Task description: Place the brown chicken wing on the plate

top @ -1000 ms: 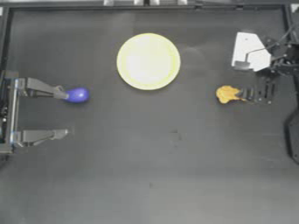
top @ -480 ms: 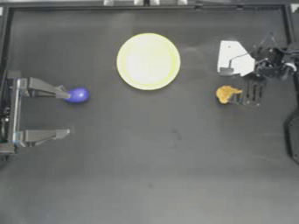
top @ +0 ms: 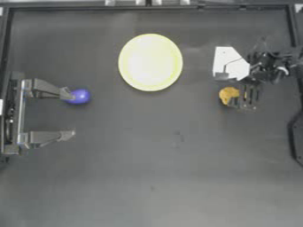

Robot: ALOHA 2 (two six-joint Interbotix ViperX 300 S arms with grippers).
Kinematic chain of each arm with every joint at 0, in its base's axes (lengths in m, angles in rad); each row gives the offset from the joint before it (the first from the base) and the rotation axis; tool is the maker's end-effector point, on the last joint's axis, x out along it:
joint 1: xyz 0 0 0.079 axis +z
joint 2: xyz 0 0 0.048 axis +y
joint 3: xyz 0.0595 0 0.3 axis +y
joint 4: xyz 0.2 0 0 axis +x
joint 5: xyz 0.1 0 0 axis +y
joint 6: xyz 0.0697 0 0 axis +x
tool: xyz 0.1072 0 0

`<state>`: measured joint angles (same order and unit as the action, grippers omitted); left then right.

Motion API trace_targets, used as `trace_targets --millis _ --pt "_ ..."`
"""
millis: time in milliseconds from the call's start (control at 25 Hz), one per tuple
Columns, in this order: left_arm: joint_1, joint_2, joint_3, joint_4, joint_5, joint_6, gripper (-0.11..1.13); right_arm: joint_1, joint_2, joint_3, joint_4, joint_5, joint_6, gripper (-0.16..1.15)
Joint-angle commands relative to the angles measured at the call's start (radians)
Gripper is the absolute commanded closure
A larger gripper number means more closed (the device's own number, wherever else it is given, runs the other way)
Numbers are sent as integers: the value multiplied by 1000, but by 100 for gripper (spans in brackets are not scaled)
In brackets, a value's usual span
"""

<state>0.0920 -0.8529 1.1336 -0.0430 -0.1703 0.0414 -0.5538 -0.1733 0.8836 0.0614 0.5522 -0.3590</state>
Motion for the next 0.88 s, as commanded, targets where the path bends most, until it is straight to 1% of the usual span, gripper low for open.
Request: trace_targets --millis 40,360,440,520,560,640,720,760,880 --pt "2 11 -26 -2 -5 -2 -1 2 14 -8 5 -20 -2 -2" --pt "0 11 -26 -11 -5 -2 -1 2 48 -11 5 -38 0 1" --pt "2 11 -26 -11 -5 -2 -1 2 49 -11 0 -35 2 6" --pt "2 12 -26 -11 -5 -2 -1 5 49 -9 -2 -32 3 18" --pt "2 11 -28 -9 -5 -2 -1 6 49 -9 -2 -31 3 27" --pt "2 11 -26 -11 -5 -2 -1 12 48 -15 2 -17 5 52" --pt "2 12 -26 -12 -5 -2 -1 23 46 -26 3 3 5 69" --pt "2 11 -26 -14 -5 -2 -1 26 43 -35 5 15 5 74" --pt "2 11 -26 -18 -5 -2 -1 34 25 -75 9 61 6 74"
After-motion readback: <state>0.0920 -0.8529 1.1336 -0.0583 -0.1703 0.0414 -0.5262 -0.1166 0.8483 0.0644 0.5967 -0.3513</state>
